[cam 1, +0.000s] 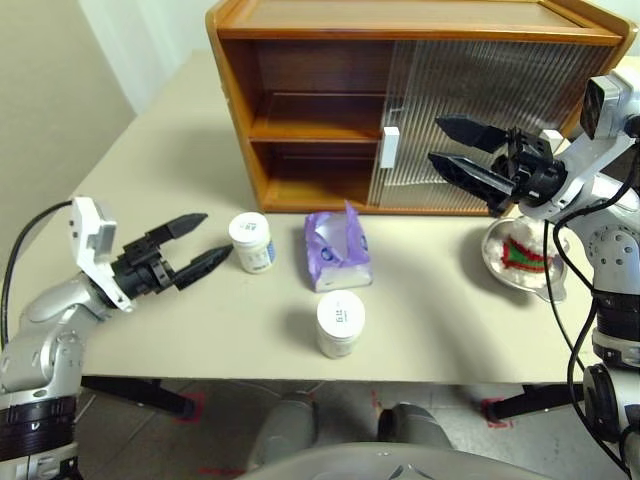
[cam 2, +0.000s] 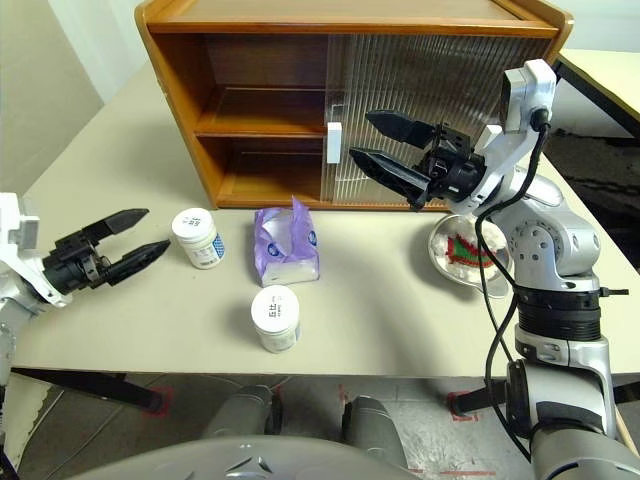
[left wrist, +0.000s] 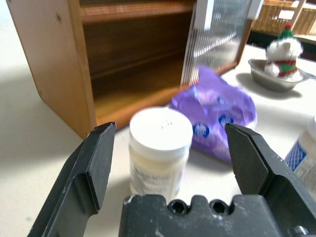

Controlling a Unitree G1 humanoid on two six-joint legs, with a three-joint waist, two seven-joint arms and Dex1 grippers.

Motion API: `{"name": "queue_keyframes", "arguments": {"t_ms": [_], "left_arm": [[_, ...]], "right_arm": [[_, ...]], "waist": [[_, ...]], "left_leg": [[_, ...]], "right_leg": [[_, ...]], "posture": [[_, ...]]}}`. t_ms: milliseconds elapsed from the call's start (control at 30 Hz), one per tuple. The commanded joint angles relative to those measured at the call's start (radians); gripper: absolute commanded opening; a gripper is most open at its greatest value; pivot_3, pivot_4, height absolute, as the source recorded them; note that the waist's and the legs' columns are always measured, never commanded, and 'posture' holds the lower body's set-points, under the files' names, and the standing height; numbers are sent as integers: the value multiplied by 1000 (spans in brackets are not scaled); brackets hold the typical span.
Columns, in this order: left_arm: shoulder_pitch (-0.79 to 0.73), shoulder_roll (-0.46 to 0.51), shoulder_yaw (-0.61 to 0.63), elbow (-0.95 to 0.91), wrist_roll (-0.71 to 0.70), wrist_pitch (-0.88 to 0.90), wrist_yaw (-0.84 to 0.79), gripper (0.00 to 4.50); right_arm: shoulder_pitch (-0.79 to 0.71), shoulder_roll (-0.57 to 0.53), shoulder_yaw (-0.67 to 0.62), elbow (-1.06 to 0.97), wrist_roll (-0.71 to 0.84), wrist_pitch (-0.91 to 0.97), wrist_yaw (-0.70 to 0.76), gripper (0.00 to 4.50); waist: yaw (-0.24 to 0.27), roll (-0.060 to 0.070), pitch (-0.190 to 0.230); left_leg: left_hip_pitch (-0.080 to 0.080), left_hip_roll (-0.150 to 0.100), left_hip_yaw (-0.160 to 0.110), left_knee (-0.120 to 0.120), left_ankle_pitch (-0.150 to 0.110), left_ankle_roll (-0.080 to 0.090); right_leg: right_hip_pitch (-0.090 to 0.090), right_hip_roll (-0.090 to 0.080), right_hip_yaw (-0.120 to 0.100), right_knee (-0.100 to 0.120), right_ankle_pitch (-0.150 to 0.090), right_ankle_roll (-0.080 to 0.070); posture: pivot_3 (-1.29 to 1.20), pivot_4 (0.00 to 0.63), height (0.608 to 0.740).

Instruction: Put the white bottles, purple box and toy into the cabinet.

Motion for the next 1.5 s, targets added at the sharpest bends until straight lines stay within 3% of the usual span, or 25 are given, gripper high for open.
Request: {"name": "queue_keyframes", "arguments": {"t_ms": [33, 633, 1500], "left_arm": [[2, -23, -42, 53, 52, -60, 0, 4459], [-109, -71, -163, 292, 164, -235, -38, 4459], [-224, -104, -219, 532, 222, -354, -97, 4459]], "right_arm": [[-8, -9, 0, 0, -3, 5, 3, 4500], [0, -38, -21, -36, 12, 24, -17, 4500], [25, -79, -48, -79, 35, 53, -42, 4500]], "waist": [[3, 0, 0], [-3, 0, 0], [-31, -1, -1]], "left_leg": [[0, 0, 0, 0, 0, 0], [0, 1, 0, 0, 2, 4], [0, 2, 1, 0, 2, 4]], "right_leg": [[0, 0, 0, 0, 0, 0], [0, 5, -1, 0, 1, 0], [0, 5, 0, 0, 1, -1]], "posture": [[142, 0, 740], [95, 0, 740], [47, 0, 740]]}}
